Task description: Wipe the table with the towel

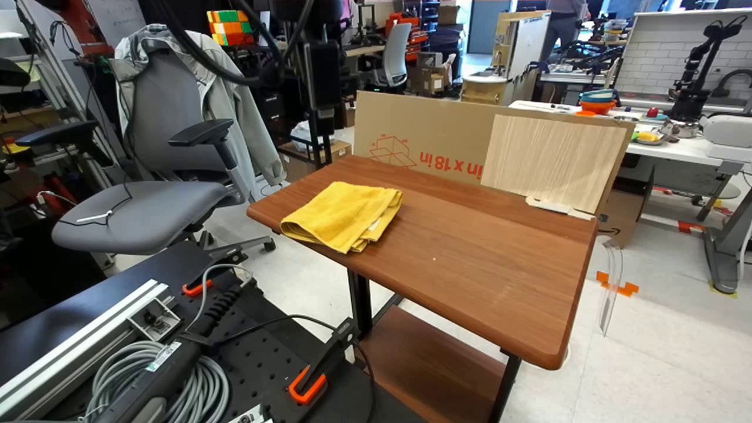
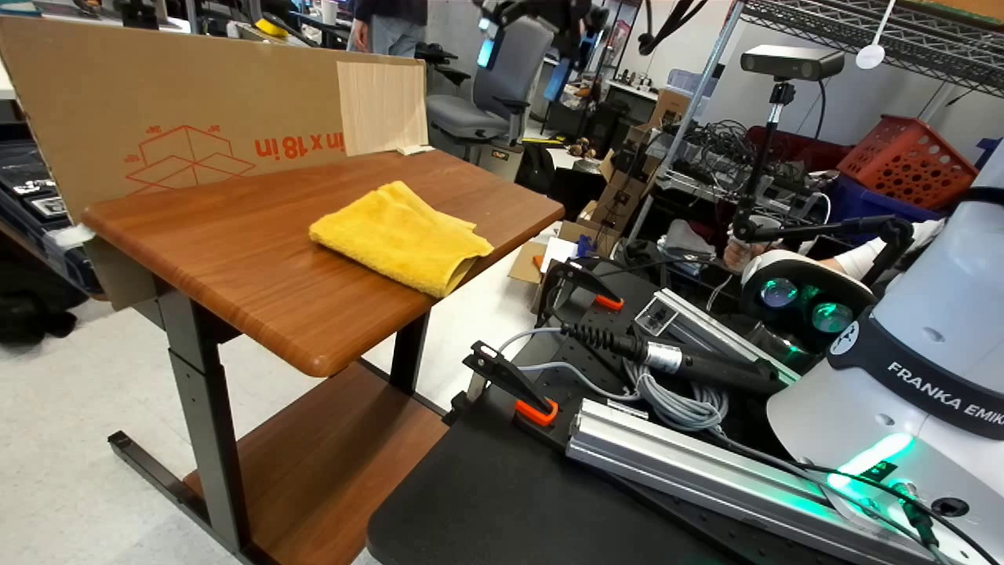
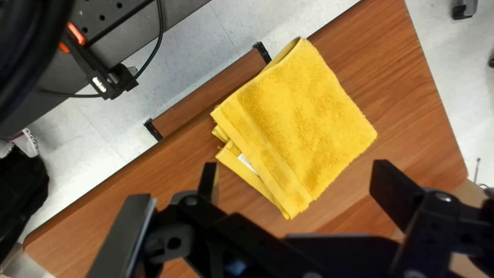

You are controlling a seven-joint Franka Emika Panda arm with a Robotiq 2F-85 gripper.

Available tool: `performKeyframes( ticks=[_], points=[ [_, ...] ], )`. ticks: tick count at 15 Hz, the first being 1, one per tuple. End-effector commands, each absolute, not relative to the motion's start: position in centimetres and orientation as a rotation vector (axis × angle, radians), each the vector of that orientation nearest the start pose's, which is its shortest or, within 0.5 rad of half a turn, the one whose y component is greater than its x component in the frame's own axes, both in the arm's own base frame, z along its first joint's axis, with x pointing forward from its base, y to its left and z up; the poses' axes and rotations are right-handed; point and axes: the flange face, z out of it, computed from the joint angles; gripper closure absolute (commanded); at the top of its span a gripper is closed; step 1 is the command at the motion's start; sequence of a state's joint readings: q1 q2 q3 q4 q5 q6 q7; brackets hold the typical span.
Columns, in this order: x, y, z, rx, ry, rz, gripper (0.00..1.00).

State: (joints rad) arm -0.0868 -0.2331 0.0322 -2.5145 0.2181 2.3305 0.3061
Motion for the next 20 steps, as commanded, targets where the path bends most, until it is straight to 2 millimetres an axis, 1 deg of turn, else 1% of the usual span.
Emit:
performKeyframes(
  ticks=[1, 3, 5, 10, 12, 15, 16, 18, 20],
  points=[
    [48.4, 0.5, 29.8, -2.921, 0.912, 0.085, 0.0],
    [49.8, 1.1, 25.6, -2.94, 1.008, 0.159, 0.0],
    [51.5, 1.2, 21.7, -2.95, 1.086, 0.207, 0.0],
    [54.3, 1.2, 14.7, -2.919, 1.186, 0.257, 0.0],
    [55.1, 1.2, 12.7, -2.915, 1.211, 0.268, 0.0],
    [56.4, 0.6, 11.3, -2.904, 1.262, 0.26, 0.0],
    [57.0, -0.2, 11.5, -2.903, 1.276, 0.231, 0.0],
    [57.7, -3.2, 12.3, -2.899, 1.325, 0.18, 0.0],
    [57.9, -7.8, 13.3, -2.855, 1.411, 0.159, 0.0]
  ],
)
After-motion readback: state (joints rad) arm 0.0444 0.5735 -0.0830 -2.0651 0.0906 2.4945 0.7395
